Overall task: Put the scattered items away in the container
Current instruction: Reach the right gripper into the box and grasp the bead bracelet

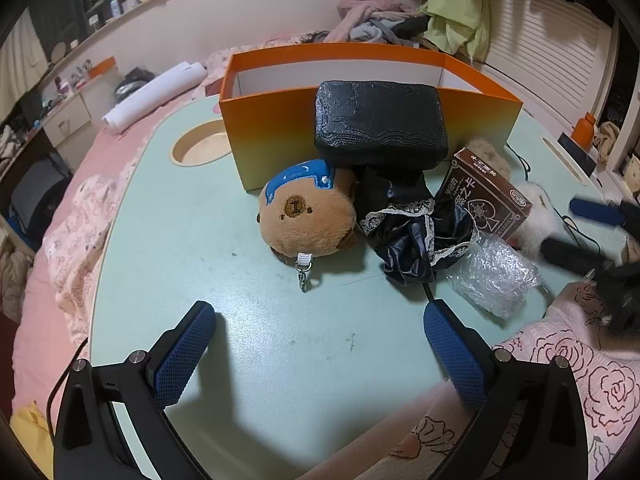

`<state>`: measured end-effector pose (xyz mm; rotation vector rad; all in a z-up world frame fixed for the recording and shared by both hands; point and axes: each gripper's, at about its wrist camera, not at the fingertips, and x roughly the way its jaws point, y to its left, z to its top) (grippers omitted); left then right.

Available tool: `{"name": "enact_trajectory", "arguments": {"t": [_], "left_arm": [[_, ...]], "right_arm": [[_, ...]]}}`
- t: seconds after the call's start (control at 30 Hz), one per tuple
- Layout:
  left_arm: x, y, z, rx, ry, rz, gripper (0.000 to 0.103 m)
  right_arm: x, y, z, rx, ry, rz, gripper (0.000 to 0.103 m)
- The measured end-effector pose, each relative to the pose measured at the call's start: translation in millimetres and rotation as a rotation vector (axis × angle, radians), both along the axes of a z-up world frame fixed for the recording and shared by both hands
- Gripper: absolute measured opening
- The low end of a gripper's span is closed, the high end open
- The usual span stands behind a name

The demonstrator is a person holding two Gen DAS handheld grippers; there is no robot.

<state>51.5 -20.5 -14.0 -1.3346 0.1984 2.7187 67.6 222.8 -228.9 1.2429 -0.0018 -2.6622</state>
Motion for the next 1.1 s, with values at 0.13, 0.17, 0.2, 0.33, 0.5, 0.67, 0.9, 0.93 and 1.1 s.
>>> {"name": "enact_trajectory", "arguments": {"t": [0.13,0.17,0.2,0.33,0.5,0.67,0.9,0.93,1.1], "left_arm": [[0.7,0.1,0.1,0.000,0.000,0.000,0.103],[0.7,0.0,0.1,0.000,0.000,0.000,0.103],[0.7,0.0,0.1,0.000,0.000,0.000,0.103],[0.8,0.1,0.0,0.000,0.000,-0.001,0.103],[0.9,0.3,0.0,0.000,0.001,-0.001,0.103],[1.2,0.5,1.7,0.002,0.005,-0.004,0.103],[2.3,0.8,1.8,0.003,0.011,-0.008,0.103],[2.4,0.9,1.7,0.004,0.011,-0.008,0.103],[2.3,1.3,1.8,0.004,0.011,-0.008,0.103]], "right_arm": [[-7.8,6.3,37.0,-0.022,0.073,0.011,0.086],[-14.1,8.1,48.8,-0.033,0.088,0.007,0.085],[-23.7,9.7,60.5,-0.044,0.093,0.003,0.080],[-79.9,0.9,83.8,-0.016,0.020,0.003,0.047],[-154.4,-34.2,62.5,0.201,-0.120,0.004,0.021],[-195.7,-54.1,27.5,0.455,-0.221,-0.072,0.019],[-212.2,-54.9,-5.3,0.604,-0.300,-0.159,0.022],[-213.0,-55.4,-9.1,0.627,-0.305,-0.163,0.023],[-214.2,-58.5,-8.9,0.630,-0.277,-0.140,0.016]]}}
